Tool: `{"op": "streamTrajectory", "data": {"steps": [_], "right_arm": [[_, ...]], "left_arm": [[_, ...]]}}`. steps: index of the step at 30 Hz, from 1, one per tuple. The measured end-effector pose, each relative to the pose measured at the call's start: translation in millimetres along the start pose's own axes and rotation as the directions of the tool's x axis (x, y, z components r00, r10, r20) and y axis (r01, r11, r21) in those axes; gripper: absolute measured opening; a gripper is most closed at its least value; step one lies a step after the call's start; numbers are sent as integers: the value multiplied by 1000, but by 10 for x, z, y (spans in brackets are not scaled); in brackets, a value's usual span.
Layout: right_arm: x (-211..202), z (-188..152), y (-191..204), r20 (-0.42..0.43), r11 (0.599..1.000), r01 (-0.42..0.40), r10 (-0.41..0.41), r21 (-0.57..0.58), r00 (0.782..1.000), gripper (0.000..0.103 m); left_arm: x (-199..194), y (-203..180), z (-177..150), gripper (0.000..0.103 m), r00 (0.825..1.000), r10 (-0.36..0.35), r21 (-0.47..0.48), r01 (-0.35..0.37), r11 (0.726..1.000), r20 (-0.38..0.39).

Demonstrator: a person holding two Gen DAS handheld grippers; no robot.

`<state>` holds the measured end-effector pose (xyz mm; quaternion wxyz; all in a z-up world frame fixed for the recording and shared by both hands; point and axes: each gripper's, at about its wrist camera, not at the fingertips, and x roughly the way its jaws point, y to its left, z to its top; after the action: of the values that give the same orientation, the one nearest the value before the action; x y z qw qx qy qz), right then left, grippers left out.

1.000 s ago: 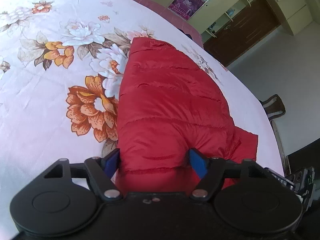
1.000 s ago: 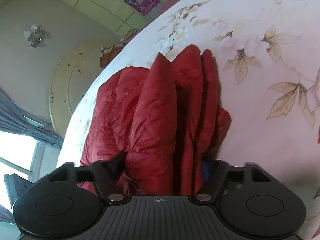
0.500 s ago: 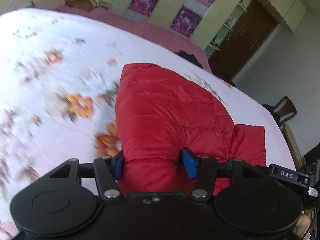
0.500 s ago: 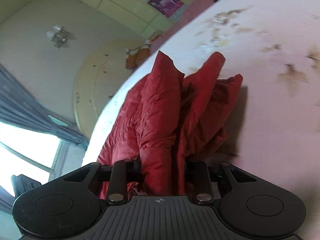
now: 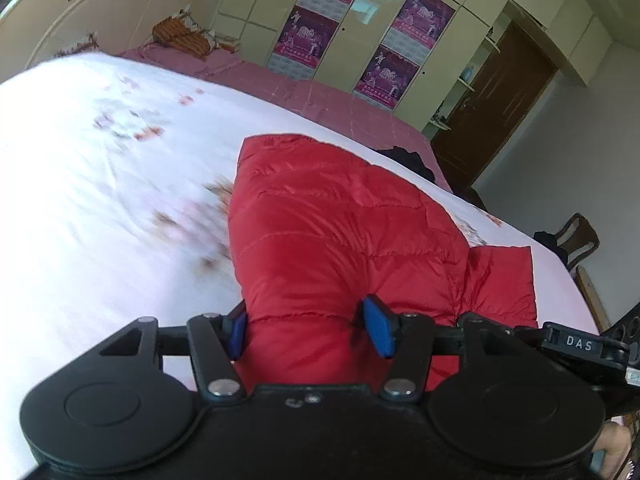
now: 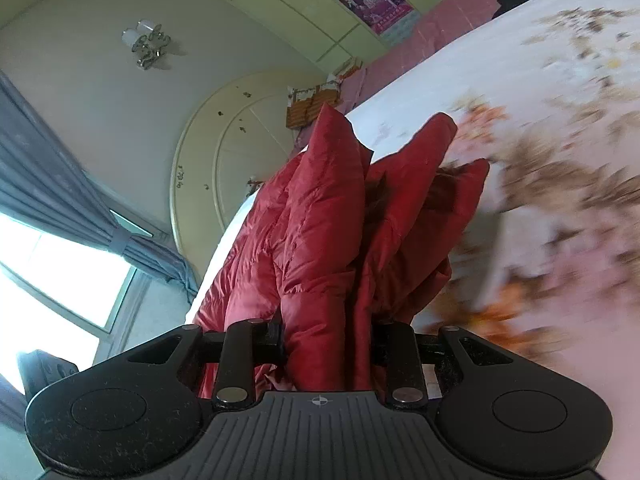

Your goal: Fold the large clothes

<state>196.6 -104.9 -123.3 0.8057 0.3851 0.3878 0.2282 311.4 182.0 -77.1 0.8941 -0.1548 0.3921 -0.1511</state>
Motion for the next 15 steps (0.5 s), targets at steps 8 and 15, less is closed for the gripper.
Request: {"op": "streamTrajectory", "data": {"steps": [8, 15], "right_arm": [[852, -164, 557, 26, 1000, 18, -19, 1, 999, 29], [1539, -195, 700, 2, 999, 24, -24, -36, 1000, 29]], "left_arm": [[-24, 742, 470, 56, 1000, 16, 39, -16, 999, 5], [117, 1148, 617, 56, 997, 62, 43, -64, 997, 37]]}}
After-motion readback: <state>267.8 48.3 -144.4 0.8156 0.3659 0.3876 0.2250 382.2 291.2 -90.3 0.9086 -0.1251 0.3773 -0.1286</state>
